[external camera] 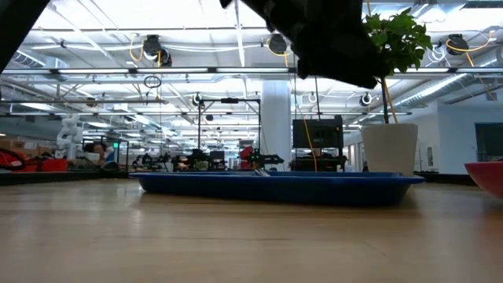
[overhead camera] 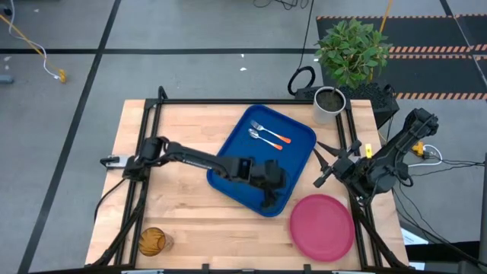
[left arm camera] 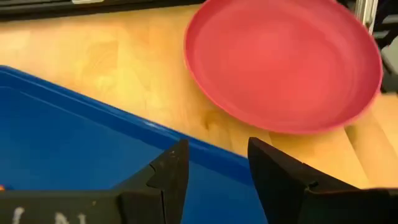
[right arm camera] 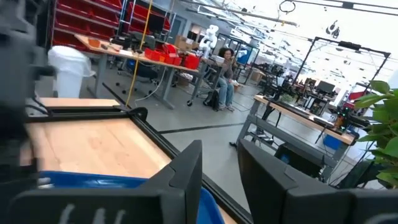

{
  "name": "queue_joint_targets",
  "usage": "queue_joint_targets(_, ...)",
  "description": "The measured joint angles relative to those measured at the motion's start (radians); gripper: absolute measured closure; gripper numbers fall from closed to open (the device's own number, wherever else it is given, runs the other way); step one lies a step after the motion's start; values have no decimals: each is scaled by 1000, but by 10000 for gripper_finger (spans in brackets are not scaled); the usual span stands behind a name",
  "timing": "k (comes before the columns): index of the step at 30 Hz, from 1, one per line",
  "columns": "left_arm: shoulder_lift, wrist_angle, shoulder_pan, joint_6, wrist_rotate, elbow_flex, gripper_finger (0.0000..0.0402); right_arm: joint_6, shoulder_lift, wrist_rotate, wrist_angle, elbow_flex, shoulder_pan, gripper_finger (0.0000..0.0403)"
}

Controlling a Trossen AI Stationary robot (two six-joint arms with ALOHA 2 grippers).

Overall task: Pick and place plate/cup/fork/spoon on tray
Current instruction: Put the pink plate on the blue tray at the bottom side of the spoon

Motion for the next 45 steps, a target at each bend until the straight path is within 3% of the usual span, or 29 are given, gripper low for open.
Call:
queue_joint_targets(6,-64,-2,-30,8,-139,8,234,-324,10,0,300,39,-2,305)
queue_joint_targets(17,-195,-47,-36,63,-169,8,234,-284,169,-8,219,128,-14,288)
queue_joint_targets(20,-236,-107,-36,74,-169,6,234,-194,232,-142,214,128,-5,273)
queue_joint_targets(23,-280,-158,-34,74,-169,6,234,-62,257,-406,181,128,6,261)
queue_joint_targets(27,-331,-225,-38,73,-169,6,234,224,201,-736,-99,149,-15,252)
queue_joint_targets(31,-380,-286,-52,70,-168,6,234,524,153,-947,-445,204,-72,250)
queue_joint_targets(34,-408,-307,-57,69,-176,7,234,696,145,-1026,-752,258,-122,250)
queue_joint_targets(39,-433,-363,-65,65,-250,6,234,948,152,-1037,-1242,371,-250,250)
queue_joint_targets(45,-444,-414,-71,49,-296,6,234,1042,244,-1336,-1462,352,-388,250)
